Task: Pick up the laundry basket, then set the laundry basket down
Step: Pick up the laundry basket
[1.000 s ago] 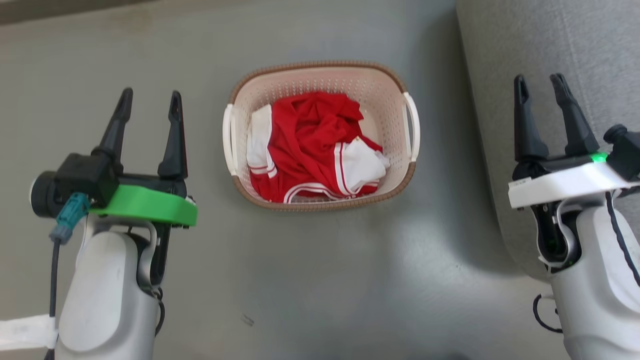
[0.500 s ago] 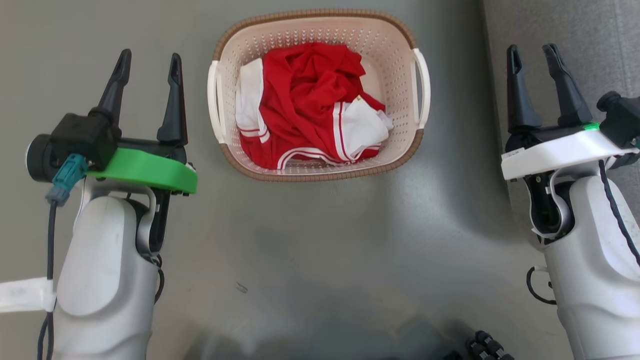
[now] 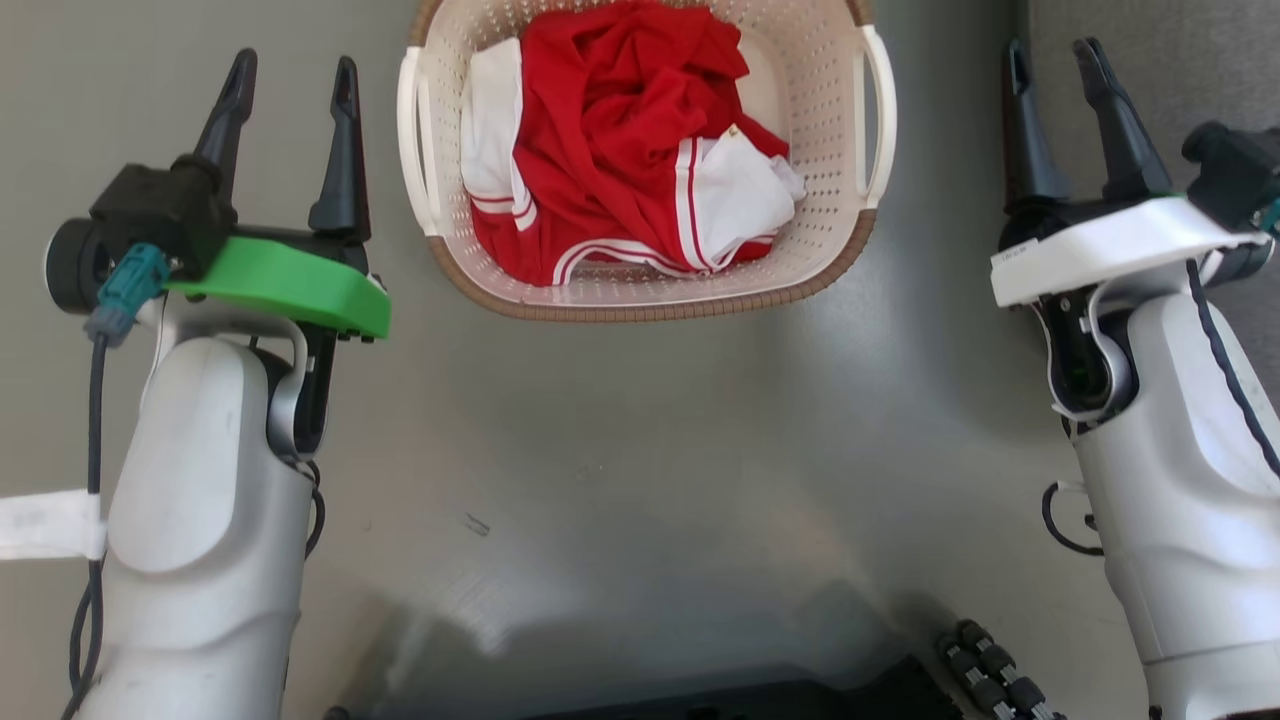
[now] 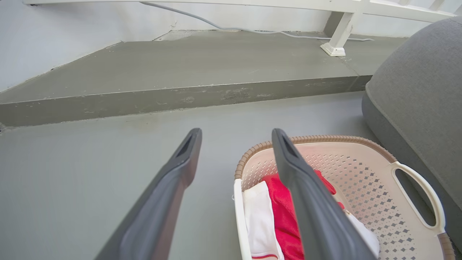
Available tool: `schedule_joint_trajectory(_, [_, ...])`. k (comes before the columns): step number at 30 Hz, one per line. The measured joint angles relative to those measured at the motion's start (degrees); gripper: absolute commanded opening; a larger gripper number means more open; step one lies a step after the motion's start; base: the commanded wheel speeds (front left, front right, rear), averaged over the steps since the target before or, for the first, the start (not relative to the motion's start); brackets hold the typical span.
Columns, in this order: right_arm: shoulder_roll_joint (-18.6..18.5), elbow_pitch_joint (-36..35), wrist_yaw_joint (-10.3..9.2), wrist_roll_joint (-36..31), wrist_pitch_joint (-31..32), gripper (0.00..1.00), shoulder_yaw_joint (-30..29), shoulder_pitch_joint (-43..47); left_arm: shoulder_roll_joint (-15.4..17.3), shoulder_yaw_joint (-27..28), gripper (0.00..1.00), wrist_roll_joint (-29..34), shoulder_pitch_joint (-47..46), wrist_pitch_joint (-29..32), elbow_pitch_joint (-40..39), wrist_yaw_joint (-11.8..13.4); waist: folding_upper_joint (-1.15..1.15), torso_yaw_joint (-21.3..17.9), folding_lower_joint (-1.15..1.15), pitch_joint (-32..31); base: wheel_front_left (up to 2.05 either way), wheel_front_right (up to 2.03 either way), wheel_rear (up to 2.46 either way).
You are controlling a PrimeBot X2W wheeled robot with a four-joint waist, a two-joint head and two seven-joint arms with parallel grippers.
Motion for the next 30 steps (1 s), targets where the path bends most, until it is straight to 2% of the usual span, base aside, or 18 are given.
schedule_joint_trajectory(21, [0.13, 11.63, 0.00, 2.98, 0.00, 1.00, 3.80, -10.88, -0.25, -2.60, 1.00, -0.10, -9.47, -0.07, 7.33, -0.30, 0.00, 0.00, 0.00, 9.19, 0.00, 0.00, 0.00])
schedule_joint_trajectory(30, [0.47, 16.46, 0.00, 4.34, -0.01, 1.00, 5.46, -15.78, -0.31, -5.23, 1.00, -0.92, -12.87, -0.24, 14.26, -0.31, 0.00, 0.22, 0.00, 12.11, 0.00, 0.00, 0.00])
